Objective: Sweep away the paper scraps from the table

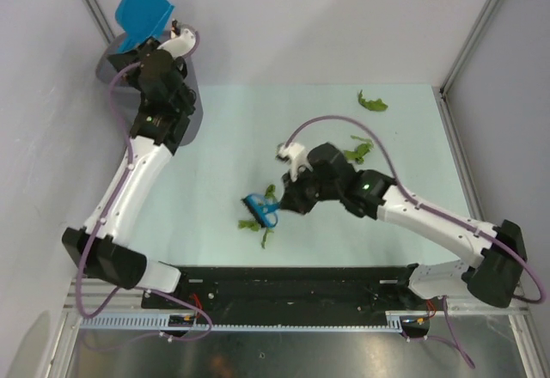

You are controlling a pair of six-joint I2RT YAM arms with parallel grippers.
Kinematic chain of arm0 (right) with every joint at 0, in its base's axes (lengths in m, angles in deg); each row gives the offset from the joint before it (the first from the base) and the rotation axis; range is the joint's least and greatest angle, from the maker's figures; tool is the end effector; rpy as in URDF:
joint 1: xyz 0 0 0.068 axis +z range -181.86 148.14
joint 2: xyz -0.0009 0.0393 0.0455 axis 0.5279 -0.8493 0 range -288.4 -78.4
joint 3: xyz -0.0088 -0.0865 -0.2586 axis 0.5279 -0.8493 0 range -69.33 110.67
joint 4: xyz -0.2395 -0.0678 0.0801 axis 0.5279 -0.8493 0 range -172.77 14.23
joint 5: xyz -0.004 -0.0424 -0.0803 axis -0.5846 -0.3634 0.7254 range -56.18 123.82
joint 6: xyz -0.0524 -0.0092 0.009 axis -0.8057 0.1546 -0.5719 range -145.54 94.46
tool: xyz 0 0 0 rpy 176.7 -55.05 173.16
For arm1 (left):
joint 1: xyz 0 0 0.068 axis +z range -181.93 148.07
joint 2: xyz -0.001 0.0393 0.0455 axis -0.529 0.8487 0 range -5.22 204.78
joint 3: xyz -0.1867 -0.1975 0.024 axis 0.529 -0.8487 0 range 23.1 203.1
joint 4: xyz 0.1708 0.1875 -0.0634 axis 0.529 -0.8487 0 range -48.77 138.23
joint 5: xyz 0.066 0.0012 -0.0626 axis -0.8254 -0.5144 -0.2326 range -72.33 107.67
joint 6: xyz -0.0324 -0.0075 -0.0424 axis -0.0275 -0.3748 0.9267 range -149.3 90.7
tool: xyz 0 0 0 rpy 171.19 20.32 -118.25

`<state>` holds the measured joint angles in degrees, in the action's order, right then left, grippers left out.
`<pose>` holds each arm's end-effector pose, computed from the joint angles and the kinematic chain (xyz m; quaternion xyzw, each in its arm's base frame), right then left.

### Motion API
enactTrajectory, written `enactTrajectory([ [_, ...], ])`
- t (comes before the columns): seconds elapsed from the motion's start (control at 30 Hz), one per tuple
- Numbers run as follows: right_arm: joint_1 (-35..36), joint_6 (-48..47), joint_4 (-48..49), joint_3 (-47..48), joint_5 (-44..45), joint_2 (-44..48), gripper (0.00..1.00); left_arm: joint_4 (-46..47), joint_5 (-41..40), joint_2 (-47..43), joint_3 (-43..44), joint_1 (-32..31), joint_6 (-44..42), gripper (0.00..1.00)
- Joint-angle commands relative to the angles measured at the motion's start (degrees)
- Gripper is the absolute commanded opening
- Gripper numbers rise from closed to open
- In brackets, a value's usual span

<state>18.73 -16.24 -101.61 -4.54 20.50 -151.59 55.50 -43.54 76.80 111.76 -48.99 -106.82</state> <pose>0.1744 0.2252 0.3286 -0.3603 0.8024 0.3207 0.3513 0.3038 -0.0607 0.4849 0.1178 0.6544 0.6124 0.4276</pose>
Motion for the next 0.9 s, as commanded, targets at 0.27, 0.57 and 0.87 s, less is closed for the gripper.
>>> enactTrajectory([
  [0.27, 7.07, -4.74, 4.84, 0.16, -19.20, -14.86, 0.00, -50.04, 21.72, -11.35, -1.04, -10.80, 42.51, 0.00],
  [0.57, -5.39, 5.80, 3.26, 0.24, -11.13, -20.94, 0.00, -61.05, 47.03, -15.40, -15.42, -10.80, 54.22, 0.00],
  [0.87, -13.67, 3.80, -2.54, 1.12, -3.47, -16.47, 0.00, -62.20, 57.77, -15.31, -26.69, -10.63, 54.05, 0.00],
])
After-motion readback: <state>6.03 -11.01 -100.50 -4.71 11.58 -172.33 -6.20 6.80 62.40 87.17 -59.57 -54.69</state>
